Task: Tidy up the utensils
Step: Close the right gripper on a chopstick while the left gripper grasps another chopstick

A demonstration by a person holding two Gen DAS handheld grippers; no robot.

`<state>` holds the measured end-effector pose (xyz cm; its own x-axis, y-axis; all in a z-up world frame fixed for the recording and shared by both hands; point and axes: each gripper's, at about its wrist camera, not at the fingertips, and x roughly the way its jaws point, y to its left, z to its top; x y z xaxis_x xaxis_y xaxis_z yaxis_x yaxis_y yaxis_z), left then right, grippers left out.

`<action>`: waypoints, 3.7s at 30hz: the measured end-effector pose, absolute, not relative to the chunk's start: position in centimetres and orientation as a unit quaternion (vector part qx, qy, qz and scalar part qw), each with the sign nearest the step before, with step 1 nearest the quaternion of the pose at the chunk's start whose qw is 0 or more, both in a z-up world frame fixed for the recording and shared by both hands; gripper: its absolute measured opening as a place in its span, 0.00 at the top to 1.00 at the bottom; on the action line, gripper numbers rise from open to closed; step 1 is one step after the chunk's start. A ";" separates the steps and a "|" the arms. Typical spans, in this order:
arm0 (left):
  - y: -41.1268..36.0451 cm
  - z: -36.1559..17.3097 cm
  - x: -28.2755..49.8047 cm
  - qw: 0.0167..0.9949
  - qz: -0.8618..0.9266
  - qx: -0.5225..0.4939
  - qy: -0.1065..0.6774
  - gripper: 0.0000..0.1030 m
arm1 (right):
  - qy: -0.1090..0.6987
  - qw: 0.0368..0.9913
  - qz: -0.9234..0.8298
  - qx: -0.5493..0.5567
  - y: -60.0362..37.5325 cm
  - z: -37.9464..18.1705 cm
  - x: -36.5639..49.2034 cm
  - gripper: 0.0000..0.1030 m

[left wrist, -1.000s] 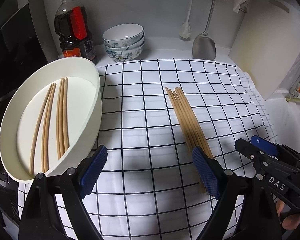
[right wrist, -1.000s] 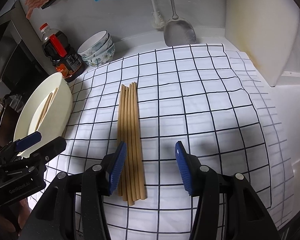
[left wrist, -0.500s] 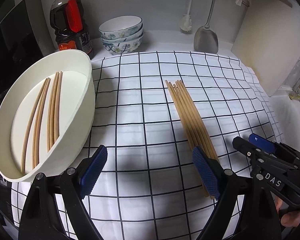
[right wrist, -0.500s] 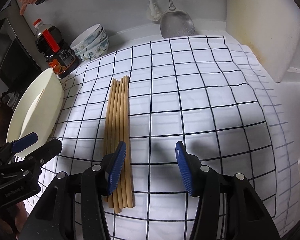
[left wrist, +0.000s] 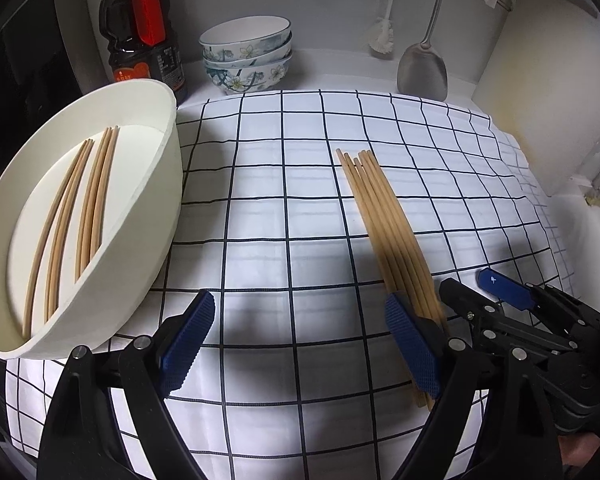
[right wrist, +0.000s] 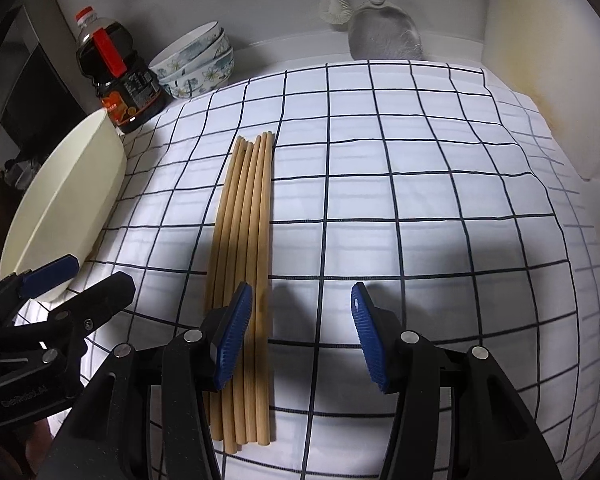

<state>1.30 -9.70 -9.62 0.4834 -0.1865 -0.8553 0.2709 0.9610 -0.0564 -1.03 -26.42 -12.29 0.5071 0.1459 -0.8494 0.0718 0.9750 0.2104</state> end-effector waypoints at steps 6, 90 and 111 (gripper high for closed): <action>-9.6 -9.8 1.6 0.860 -0.130 0.037 0.491 0.17 | 0.499 0.862 0.024 0.086 -26.0 -12.8 -0.7 0.52; -14.7 -13.7 4.9 0.858 -0.135 0.079 0.489 0.42 | 0.476 0.878 0.044 -0.012 -28.1 -13.4 2.8 0.65; -13.9 -11.8 3.6 0.843 -0.161 0.090 0.505 0.93 | 0.487 0.868 0.031 0.089 -29.0 -12.0 1.3 0.94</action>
